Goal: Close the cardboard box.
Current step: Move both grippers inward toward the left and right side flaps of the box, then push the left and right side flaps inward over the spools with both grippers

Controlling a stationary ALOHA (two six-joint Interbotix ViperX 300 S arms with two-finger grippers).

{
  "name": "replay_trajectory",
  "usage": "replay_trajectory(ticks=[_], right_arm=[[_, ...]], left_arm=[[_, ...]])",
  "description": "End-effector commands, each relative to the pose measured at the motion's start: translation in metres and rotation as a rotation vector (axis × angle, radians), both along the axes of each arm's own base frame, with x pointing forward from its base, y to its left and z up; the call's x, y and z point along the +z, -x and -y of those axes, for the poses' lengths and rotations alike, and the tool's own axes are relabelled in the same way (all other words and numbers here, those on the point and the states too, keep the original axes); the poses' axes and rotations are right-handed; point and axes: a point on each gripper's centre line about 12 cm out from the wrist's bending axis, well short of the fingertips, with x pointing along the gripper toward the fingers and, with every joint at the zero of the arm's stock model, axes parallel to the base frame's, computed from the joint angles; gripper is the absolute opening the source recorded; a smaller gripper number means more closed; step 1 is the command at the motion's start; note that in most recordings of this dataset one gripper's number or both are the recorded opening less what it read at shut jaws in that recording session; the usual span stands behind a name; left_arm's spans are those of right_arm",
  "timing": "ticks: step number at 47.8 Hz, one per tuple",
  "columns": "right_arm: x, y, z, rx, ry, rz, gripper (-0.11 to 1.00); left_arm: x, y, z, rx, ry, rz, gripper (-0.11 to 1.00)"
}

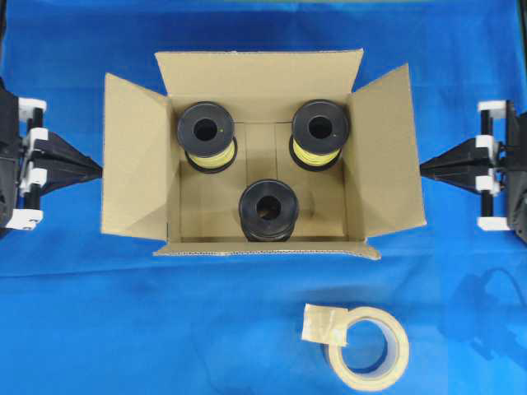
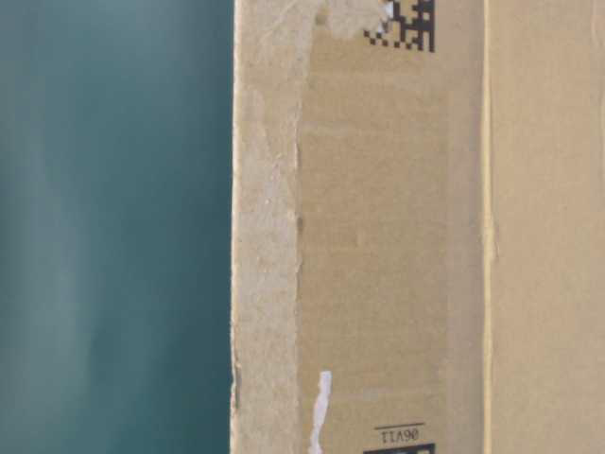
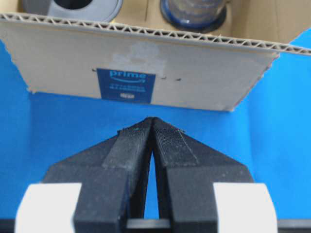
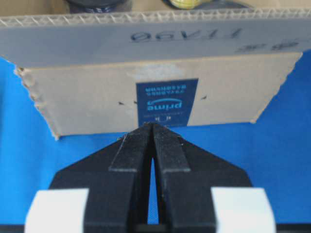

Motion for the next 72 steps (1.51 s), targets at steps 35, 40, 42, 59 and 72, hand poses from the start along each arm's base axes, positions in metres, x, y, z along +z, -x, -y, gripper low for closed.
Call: replay_trajectory(ticks=[35,40,42,59,72], right_arm=[[0.036,-0.065,0.009,-0.03,0.031,0.147,0.0],[0.042,-0.077,0.011,-0.028,0.04,0.163,0.0],[0.043,-0.082,0.011,-0.027,0.044,0.168,0.0],[0.045,-0.118,0.014,-0.033,0.055,0.195,0.0],[0.04,-0.131,0.015,-0.034,0.047,0.176,0.0]], left_arm=[[0.02,-0.061,-0.002,-0.003,-0.035,0.237,0.0],[0.026,-0.074,-0.003,-0.004,-0.043,0.246,0.0],[0.028,-0.078,-0.004,-0.004,-0.051,0.246,0.0],[0.033,-0.117,-0.023,0.041,-0.078,0.221,0.0],[0.031,-0.134,-0.026,0.043,-0.077,0.203,0.0]])
